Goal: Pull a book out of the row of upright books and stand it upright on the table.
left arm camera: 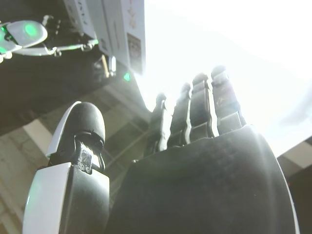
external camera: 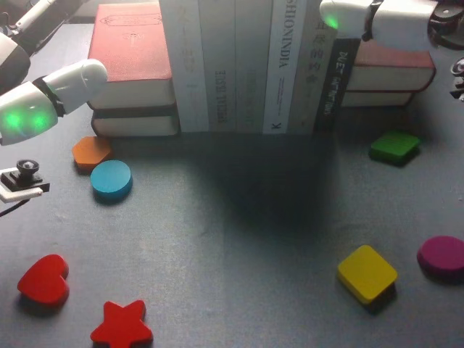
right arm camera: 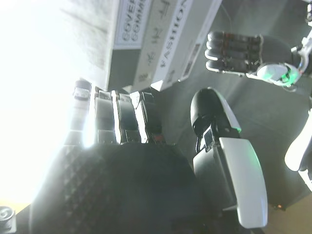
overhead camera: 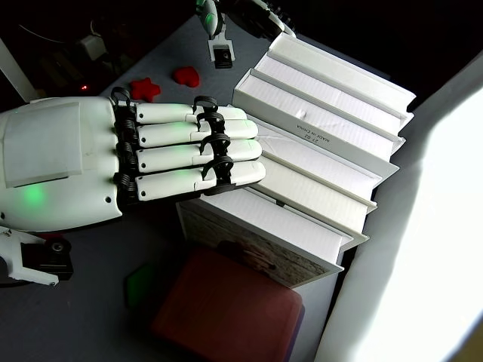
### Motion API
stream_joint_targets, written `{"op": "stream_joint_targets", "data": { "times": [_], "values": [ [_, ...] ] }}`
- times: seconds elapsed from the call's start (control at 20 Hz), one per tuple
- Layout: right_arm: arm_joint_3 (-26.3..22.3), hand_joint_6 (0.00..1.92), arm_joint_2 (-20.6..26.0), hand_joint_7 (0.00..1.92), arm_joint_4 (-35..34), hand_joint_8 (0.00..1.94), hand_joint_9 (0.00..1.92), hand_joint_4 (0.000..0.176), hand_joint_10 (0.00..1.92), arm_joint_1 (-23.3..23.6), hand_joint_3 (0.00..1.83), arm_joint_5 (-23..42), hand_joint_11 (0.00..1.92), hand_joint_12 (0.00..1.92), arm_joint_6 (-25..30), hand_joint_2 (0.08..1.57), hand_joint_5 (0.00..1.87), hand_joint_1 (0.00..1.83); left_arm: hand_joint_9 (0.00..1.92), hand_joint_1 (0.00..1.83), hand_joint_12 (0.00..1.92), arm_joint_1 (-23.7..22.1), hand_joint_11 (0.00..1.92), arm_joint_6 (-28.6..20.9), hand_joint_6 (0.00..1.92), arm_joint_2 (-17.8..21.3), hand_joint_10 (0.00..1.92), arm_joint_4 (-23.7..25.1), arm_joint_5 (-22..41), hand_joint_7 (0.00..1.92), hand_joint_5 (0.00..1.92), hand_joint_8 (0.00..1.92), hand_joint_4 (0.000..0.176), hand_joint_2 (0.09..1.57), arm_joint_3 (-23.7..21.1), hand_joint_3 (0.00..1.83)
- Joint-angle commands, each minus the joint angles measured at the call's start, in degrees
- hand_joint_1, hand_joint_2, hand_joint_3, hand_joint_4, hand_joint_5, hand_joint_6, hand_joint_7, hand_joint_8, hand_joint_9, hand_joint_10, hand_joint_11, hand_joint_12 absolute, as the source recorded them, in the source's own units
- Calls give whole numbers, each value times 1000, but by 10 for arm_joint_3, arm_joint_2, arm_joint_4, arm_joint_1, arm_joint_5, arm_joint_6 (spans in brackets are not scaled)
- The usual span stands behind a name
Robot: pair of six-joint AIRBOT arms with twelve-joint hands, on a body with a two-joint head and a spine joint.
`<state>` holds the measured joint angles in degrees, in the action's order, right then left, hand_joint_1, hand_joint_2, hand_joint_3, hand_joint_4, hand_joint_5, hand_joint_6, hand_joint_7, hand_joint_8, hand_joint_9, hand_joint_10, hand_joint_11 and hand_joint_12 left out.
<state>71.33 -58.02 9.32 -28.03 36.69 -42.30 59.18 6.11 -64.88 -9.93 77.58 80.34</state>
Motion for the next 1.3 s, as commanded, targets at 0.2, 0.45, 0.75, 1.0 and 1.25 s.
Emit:
{"op": "stream_joint_targets", "data": {
  "times": [0.2, 0.45, 0.75, 1.0, 1.25],
  "values": [
    [-30, 183, 21, 27, 8, 6, 0, 0, 0, 6, 0, 86, 0, 0, 0, 1367, 702, 181, 0, 369, 0, 0, 0, -6, 4, -1, 0, -15, 76, 0, 92, 0, 74, 1357, 3, 0],
    [-69, 1078, 44, 90, 34, 1, 0, 2, 0, 1, 2, 122, 0, 0, 0, 1404, 480, 399, 0, 363, 0, 6, 0, -6, 0, 1, 0, -21, 82, 0, 82, 0, 62, 1366, 1, 2],
    [-108, 271, 70, 108, 39, 5, 0, 0, 0, -51, 0, 186, 0, 0, 1, 1394, 728, 199, 0, 375, 0, 10, 0, -7, 3, 2, 0, -26, 87, 0, 85, 0, 67, 1364, -1, 0],
    [-127, 275, 82, 125, 43, 7, 0, 0, 0, -113, 0, 254, 0, 0, 35, 1394, 743, 0, 0, 394, 0, 15, 0, -7, 6, 3, 0, -31, 91, 0, 103, 0, 67, 1361, -4, 0],
    [-139, 176, 89, 214, 43, 18, 0, 0, 0, -148, 0, 293, 0, 0, 48, 1367, 763, 0, 0, 344, 0, 17, 0, -7, 2, 3, 0, -34, 93, 0, 98, 0, 73, 1364, -4, 1]
  ]
}}
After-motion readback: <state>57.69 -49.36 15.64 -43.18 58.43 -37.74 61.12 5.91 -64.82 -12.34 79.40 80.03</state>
